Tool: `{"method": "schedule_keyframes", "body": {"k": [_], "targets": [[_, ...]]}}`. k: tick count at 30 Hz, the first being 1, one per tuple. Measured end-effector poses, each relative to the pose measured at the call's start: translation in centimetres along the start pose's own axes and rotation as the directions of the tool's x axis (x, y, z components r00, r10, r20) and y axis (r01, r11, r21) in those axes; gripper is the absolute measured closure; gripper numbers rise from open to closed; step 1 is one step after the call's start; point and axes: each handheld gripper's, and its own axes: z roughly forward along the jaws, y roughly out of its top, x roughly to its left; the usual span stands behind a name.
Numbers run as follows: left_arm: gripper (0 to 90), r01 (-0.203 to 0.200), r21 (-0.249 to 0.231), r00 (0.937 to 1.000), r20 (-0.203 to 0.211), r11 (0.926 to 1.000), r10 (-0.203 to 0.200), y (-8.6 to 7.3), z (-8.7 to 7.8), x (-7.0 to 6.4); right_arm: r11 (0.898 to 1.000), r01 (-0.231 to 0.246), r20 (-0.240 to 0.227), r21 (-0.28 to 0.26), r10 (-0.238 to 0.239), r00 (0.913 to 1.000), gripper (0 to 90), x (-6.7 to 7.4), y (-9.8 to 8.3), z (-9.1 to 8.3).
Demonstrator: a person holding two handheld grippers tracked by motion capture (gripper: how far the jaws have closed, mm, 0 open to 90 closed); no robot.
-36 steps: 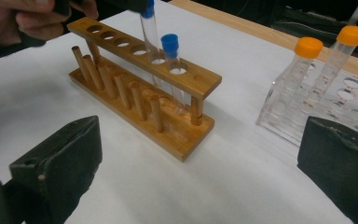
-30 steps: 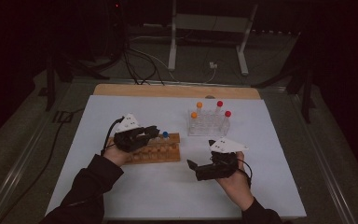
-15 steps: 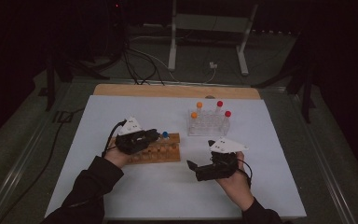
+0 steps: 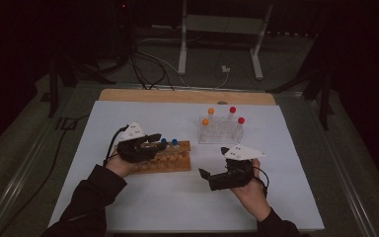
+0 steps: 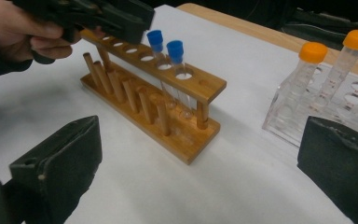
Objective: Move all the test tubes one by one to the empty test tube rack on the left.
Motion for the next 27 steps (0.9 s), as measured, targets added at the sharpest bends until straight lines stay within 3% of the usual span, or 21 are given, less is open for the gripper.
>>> {"method": "schedule_keyframes", "body": {"k": [6,10,16,27], "targets": [[33.7,-0.016,-0.004,0.9998,-0.011,0.9999,0.016,-0.2,-1.6,-0.6,1.000,-0.007,0.009,-0.019,0.007,0.9999,0.0,-0.7,0.3,-0.2],[15.9,-0.009,0.020,0.9999,0.012,0.9998,0.008,-0.7,-2.6,-1.0,0.999,-0.012,0.016,-0.042,0.013,0.9998,0.0,-1.3,0.6,-0.2],[1.8,-0.007,0.024,0.9980,0.063,0.9997,0.005,-1.5,-4.0,-1.7,0.998,-0.009,0.029,-0.055,0.010,0.9995,0.0,-2.4,1.1,0.4],[1.8,0.022,0.002,0.9971,0.073,0.9998,-0.022,-3.5,-5.8,-2.2,0.999,-0.004,0.065,-0.051,0.007,0.9979,0.0,-4.6,2.4,1.7]]}}
